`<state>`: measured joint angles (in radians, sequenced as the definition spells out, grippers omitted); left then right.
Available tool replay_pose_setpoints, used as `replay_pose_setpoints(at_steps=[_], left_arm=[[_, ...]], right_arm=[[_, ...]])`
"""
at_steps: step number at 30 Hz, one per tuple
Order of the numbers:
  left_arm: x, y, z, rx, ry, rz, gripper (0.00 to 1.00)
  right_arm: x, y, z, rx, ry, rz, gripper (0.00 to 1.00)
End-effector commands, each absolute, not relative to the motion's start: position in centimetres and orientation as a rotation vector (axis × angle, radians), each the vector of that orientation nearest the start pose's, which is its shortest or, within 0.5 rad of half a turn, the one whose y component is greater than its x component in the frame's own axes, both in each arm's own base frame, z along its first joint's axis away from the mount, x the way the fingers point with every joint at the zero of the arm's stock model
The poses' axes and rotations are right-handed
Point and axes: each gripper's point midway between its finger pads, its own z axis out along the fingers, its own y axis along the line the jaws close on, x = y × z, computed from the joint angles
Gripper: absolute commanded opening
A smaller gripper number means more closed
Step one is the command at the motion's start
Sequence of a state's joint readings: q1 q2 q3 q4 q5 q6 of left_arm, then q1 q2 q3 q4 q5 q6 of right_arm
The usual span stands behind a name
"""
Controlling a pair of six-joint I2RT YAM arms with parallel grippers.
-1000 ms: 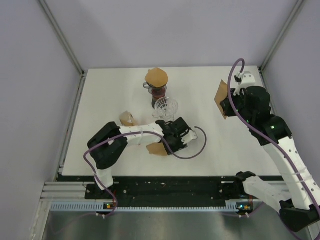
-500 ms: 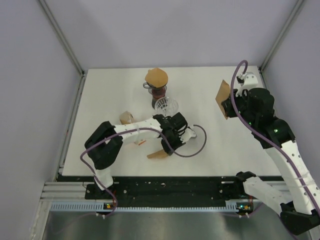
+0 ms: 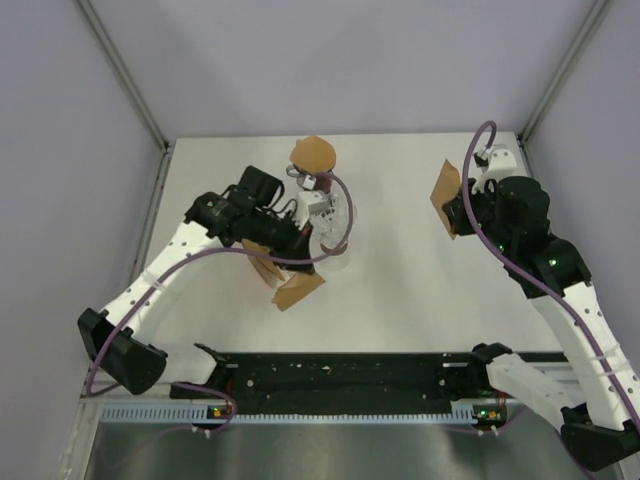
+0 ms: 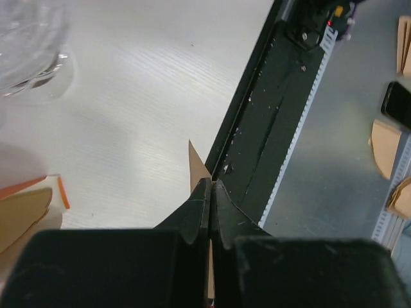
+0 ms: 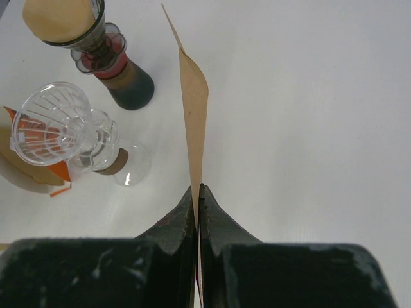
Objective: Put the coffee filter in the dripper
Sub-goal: Pick up the coffee filter from the center of the board, then place the coffee filter at the coffee filter holder.
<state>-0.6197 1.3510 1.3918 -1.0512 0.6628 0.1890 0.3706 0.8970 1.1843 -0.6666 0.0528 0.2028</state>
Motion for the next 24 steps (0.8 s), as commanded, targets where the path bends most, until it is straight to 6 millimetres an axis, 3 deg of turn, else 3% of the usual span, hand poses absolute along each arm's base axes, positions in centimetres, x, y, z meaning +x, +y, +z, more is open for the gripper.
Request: replay_pose_setpoints(at_steps=[1,3,7,10,16,20,24], left_arm=[[19.3,-22.5,28.4,0.949,2.217,-1.145,0.0],[22.0,-21.1,30.2,0.744,2.19,-1.106,0.0],[28.6,-16.4,32.1,0.254,2.095,-0.805,0.0],[31.6,-14.2,31.1,0.037,2.085,-0.666,0.0],[35.0,-11.4,28.5,-0.193,2.017,-0.49,0.0],[35.6,-9.9,27.1,-0.287,1.976,-0.374,0.0],[35.7,-9.6,26.2,-0.308,1.949,-0.342,0.0]], right_arm=[[27.3,10.9,33.8,-0.123,1.896,0.368,0.0],[27.3,10.8,34.0,-0.119,1.892,0.37,0.0],[27.3,11.1,34.5,-0.123,1.886,0.386,0.0],[27.4,11.4,34.8,-0.124,1.884,0.403,0.0],[27.5,12.3,35.3,-0.128,1.886,0.457,0.0],[27.6,12.7,35.2,-0.12,1.888,0.486,0.0],[27.6,13.1,34.8,-0.118,1.901,0.512,0.0]])
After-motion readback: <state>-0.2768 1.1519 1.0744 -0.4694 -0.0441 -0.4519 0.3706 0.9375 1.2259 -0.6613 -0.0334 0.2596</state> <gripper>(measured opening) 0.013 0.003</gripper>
